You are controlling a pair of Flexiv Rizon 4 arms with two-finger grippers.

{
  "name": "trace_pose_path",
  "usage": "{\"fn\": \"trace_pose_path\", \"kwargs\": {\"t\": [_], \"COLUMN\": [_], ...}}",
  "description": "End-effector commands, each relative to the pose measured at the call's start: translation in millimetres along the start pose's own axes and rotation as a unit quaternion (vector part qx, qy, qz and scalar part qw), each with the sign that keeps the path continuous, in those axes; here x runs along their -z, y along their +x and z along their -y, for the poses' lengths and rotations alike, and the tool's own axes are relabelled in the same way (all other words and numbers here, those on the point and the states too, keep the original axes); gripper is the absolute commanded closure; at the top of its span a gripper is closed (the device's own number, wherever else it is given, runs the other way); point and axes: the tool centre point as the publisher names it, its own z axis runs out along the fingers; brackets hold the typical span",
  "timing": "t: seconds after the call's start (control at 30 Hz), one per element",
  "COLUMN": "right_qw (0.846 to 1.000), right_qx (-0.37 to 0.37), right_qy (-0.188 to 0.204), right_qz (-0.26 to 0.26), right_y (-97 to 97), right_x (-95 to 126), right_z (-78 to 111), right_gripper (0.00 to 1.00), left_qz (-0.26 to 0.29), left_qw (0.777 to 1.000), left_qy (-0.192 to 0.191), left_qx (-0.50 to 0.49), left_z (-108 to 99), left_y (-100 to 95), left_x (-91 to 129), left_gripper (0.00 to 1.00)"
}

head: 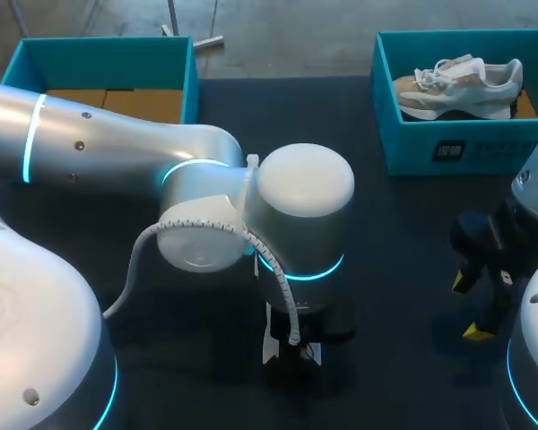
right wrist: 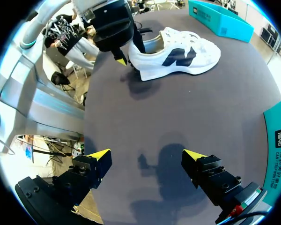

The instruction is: Take the shoe out of the shoebox, open the shoe tongue, remove and reinsert the insole, then place the shoe into the shoebox

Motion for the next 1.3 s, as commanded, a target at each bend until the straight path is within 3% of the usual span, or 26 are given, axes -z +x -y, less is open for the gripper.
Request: {"fn": "trace_pose_path", "kwargs": {"t": [0.03,0.07,0.27,0.43,0.6,1.07,1.3], "right_qw": [1.000,1.000,1.000,1.000,1.000,1.000,1.000], "right_qx": [0.000,0.000,0.000,0.000,0.000,0.000,0.000], "right_qy": [0.001,0.001,0.001,0.001,0.001,0.001,0.001], "right_qz": [0.001,0.001,0.001,0.001,0.001,0.001,0.001], "right_y": [0.8,0.8,0.8,0.8,0.8,0.8,0.8], "right_x": [-1,-1,-1,-1,-1,-1,-1], "right_z": [0.1,0.1,0.1,0.1,0.1,0.1,0.1], "right_gripper": [0.00,0.00,0.00,0.00,0.00,0.00,0.00], "left_qz": [0.002,0.003,0.002,0.008,0.020,0.017,0.007], "left_qw": [1.000,1.000,1.000,1.000,1.000,0.999,0.999], "left_qy": [-0.003,-0.003,-0.002,0.004,0.002,0.009,0.017], "left_qx": [0.001,0.001,0.002,-0.006,-0.022,-0.040,-0.037], "left_z": [3,3,-1,-8,-17,-56,-62], "left_y": [1.6,1.9,2.6,-1.7,-19.0,-65.4,-68.9], "left_x": [-2,-2,2,18,45,148,155], "left_gripper": [0.89,1.00,1.00,1.00,1.00,1.00,1.00]}}
